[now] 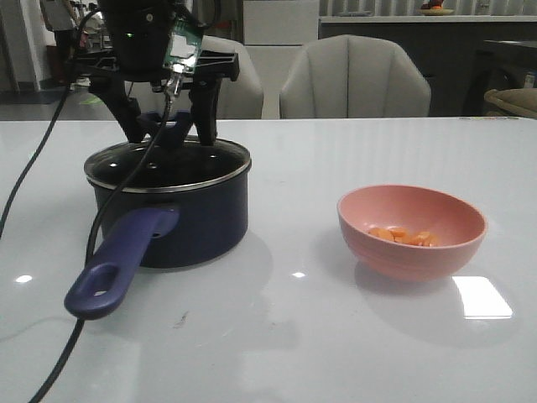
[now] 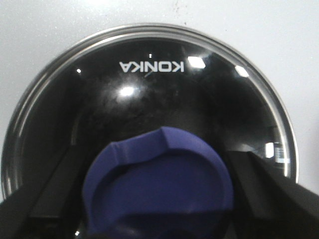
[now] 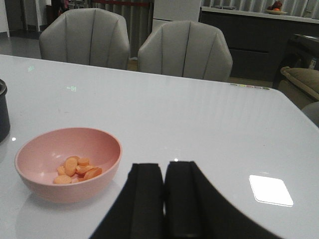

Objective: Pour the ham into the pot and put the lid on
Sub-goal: 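Lower the left gripper onto the purple lid knob and grasp it, then lift the glass lid off the pot with the left gripper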

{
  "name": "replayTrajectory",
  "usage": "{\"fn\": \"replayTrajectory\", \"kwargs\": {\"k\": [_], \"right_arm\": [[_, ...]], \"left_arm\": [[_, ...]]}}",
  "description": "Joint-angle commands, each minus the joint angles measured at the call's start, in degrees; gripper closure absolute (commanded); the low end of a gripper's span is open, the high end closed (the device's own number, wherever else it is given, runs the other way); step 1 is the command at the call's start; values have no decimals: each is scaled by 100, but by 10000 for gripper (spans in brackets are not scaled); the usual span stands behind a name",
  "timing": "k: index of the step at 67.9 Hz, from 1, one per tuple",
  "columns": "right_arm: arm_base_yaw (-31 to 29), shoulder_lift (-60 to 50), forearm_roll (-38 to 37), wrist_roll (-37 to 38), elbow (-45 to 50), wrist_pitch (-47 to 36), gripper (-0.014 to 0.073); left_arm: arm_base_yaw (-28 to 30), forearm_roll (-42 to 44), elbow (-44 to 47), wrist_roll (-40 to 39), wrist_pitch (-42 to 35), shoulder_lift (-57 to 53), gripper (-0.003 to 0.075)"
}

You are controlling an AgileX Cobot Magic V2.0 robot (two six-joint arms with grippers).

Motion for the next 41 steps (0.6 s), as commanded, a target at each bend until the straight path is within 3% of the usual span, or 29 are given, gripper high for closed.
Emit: {"fn": "replayTrajectory", "kwargs": {"k": [1, 8, 41], "right_arm": [[-34, -120, -82, -27, -31, -517, 435], [-34, -120, -82, -27, -31, -517, 435], [-34, -120, -82, -27, -31, -517, 435]], "left_arm": [[-34, -19, -162, -62, -199, -310, 340], [-34, -19, -238, -62, -199, -310, 393], [-34, 324, -784, 131, 410, -745, 408]]}}
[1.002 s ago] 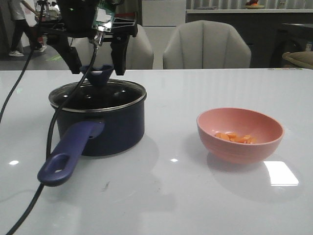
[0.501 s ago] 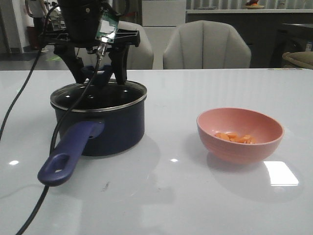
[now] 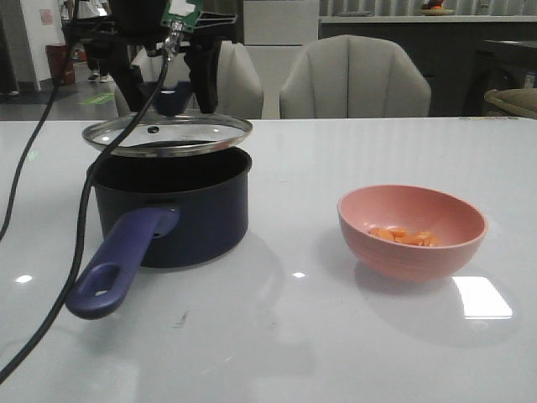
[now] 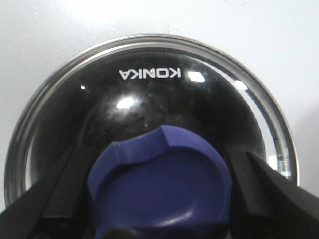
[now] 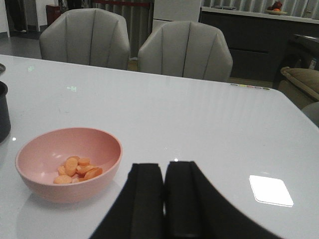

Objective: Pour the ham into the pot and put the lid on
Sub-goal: 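Lift the glass lid off the pot with the left gripper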

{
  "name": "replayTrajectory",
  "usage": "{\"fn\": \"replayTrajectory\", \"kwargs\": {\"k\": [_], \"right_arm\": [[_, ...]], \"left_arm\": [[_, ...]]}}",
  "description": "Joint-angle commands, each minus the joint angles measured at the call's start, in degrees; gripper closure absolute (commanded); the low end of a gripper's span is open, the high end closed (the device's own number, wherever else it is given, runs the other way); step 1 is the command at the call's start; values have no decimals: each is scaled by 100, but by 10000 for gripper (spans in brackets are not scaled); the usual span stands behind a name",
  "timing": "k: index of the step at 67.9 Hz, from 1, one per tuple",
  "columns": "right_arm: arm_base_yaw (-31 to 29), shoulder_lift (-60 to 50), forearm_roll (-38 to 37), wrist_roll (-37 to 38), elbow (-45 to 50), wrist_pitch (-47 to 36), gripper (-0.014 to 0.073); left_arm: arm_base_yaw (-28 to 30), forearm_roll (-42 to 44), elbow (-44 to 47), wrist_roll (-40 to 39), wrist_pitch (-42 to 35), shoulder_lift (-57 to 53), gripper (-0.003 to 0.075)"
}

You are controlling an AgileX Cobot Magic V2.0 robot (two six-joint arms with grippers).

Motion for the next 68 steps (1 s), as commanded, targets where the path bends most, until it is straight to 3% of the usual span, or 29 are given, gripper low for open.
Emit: {"fn": "replayTrajectory", "kwargs": {"k": [1, 11, 23, 31, 38, 46, 68], "right_arm": [[-34, -120, -82, -27, -31, -517, 435], [-34, -120, -82, -27, -31, -517, 435], [-34, -120, -82, -27, -31, -517, 435], [-34, -120, -82, -27, -31, -517, 435], [-34, -120, -82, -27, -31, -517, 435], [-34, -120, -82, -27, -31, -517, 435], [-34, -119, -82, -27, -31, -462, 435]], "left_arm": [[-32, 281, -228, 48, -35, -620, 408], [34, 1192, -119, 48, 255, -889, 408], [677, 1182, 688, 48, -34, -1454, 408], [1460, 734, 1475, 236, -545, -1901, 408], [2167, -175, 2237, 1085, -1083, -2193, 408], [2708, -512, 2823, 1523, -1401, -2272, 408], [2937, -685, 3965, 1725, -2572, -1978, 408]]}}
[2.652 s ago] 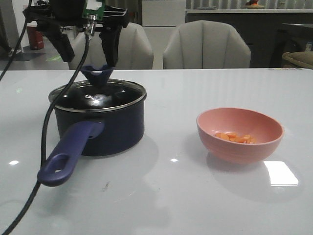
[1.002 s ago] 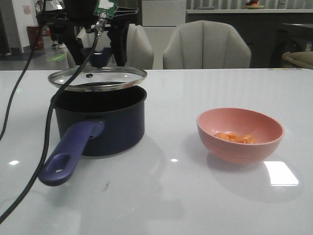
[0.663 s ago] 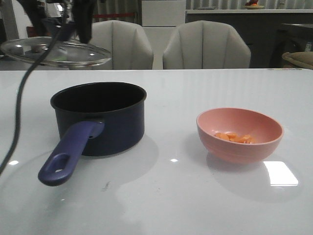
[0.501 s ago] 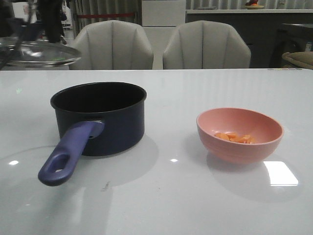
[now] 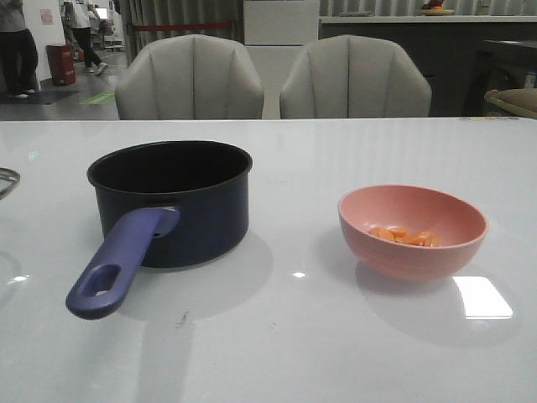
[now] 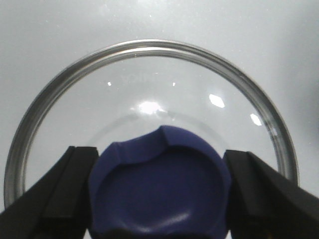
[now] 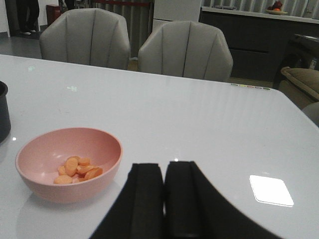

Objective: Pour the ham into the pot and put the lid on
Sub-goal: 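Lift the glass lid off the pot with the left gripper, then set the glass lid on the table beside the pot, release it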

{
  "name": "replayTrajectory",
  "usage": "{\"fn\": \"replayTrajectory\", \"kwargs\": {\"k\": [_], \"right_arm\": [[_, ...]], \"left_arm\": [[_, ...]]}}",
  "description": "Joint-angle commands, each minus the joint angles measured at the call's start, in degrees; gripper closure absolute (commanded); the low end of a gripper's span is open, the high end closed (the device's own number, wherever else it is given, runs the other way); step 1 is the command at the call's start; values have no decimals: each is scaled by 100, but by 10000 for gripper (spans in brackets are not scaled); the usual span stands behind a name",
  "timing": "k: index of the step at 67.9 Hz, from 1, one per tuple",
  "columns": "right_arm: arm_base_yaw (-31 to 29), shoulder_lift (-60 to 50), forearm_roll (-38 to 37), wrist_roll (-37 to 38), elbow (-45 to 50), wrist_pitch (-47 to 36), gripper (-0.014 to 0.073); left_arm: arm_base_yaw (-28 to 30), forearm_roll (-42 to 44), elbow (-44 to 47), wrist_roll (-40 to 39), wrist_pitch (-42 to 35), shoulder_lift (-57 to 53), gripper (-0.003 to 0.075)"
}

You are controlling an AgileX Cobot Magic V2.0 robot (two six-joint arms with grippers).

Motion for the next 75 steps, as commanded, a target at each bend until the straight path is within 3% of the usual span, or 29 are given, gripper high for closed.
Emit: {"fn": "replayTrajectory", "kwargs": {"k": [1, 34, 39, 49, 54, 75], "right_arm": [[-34, -119, -82, -27, -31, -462, 435], [-34, -119, -82, -27, -31, -449, 435], [-34, -119, -82, -27, -31, -449, 435], [-34, -119, -82, -27, -31, -449, 435], [-34, -119, -82, -27, -31, -449, 435], [-34, -119, -82, -27, -31, -449, 435]], "left_arm": [[0, -173, 91, 27, -703, -86, 408], [0, -162, 151, 27, -897, 649, 401], [0, -162, 151, 27, -873, 675, 361], [0, -162, 151, 27, -821, 687, 160], [0, -145, 112, 27, -788, 687, 102], [-79, -75, -273, 95, -289, 480, 103]]}}
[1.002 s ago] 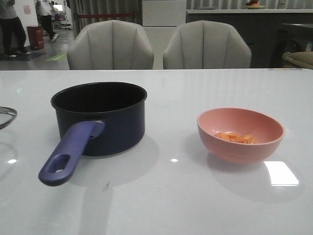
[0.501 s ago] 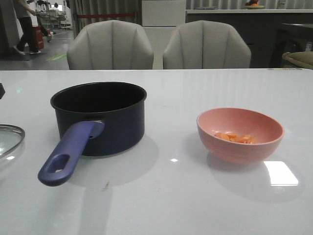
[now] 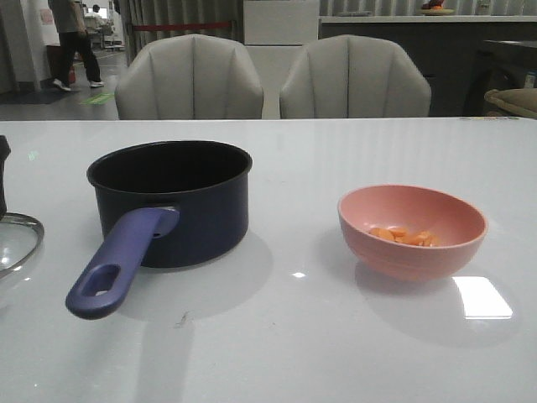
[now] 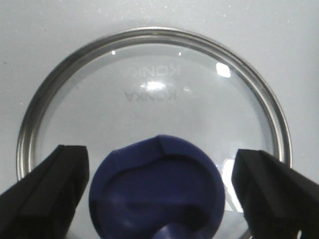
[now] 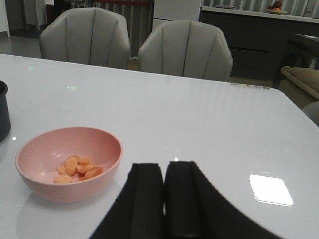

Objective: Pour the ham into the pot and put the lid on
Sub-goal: 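Set the glass lid on the table beside the pot, release it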

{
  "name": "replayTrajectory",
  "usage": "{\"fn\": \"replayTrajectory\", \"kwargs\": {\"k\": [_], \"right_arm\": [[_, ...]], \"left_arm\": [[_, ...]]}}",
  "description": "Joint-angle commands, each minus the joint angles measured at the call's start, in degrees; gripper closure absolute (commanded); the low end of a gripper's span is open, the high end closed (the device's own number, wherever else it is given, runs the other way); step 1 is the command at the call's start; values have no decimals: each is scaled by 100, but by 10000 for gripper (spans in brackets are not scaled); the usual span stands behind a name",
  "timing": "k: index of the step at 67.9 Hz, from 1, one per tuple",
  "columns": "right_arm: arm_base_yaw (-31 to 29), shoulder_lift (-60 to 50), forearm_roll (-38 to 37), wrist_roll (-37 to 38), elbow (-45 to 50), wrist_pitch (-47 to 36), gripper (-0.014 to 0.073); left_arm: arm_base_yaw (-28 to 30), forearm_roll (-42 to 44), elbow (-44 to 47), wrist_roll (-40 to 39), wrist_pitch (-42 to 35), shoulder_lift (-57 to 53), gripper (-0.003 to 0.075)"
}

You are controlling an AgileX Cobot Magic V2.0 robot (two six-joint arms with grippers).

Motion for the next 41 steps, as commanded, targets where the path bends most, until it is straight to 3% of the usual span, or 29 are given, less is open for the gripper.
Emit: {"fn": "replayTrajectory", "kwargs": {"k": [1, 22, 41], "right_arm": [[-34, -119, -82, -27, -31, -459, 435], [-34, -119, -82, -27, -31, -459, 435], [-34, -119, -82, -27, -31, -459, 435]], "left_arm": [[-97, 44, -240, 81, 87, -500, 103], [-592, 54, 12, 125, -13, -2063, 103], [-706, -81, 1072, 125, -727, -3990, 103]]}}
